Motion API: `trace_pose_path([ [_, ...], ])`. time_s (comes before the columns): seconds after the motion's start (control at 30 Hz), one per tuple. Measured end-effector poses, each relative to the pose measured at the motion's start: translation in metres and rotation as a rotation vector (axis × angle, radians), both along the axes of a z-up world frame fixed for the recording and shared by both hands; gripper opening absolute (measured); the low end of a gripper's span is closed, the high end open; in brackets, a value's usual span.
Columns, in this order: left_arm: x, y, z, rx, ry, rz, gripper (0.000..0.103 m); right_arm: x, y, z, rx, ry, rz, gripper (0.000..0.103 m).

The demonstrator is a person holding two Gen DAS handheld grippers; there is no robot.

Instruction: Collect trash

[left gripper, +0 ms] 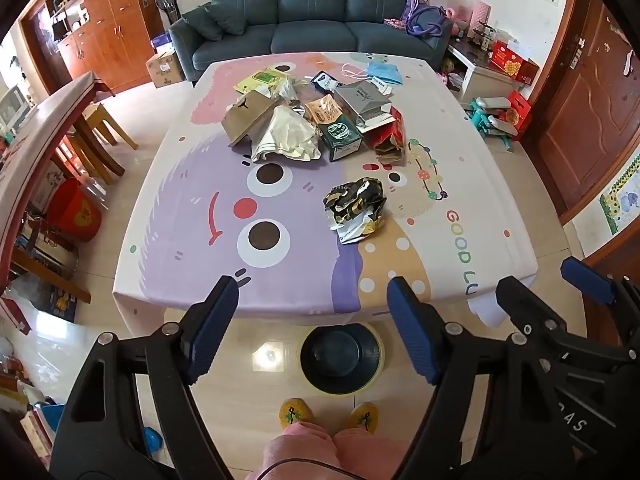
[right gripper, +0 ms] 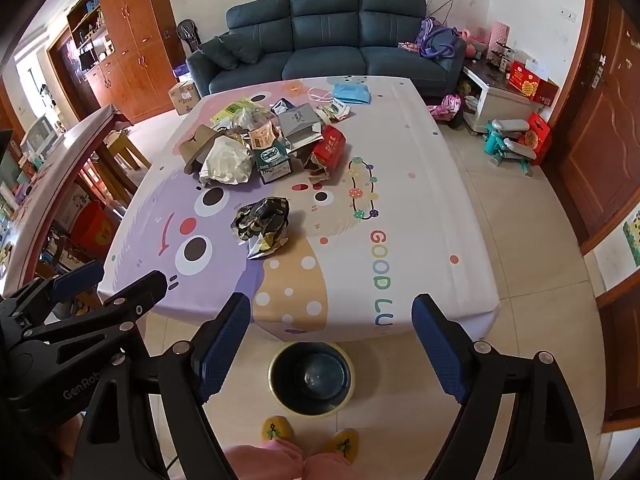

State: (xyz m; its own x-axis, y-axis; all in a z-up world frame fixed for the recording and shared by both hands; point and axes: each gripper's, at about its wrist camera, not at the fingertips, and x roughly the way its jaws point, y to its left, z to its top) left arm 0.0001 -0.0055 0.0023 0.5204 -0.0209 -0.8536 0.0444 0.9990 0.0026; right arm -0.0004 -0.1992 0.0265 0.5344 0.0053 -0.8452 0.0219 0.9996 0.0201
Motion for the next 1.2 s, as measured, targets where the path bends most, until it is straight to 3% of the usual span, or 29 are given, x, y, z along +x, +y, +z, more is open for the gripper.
trace_pose_path([
  [1.2,-0.010,0.001,0.017,-0.001,-0.039,0.043,0.074,-0.005,0.000,0.016,-0.012,-0.060,0.042,0.084],
])
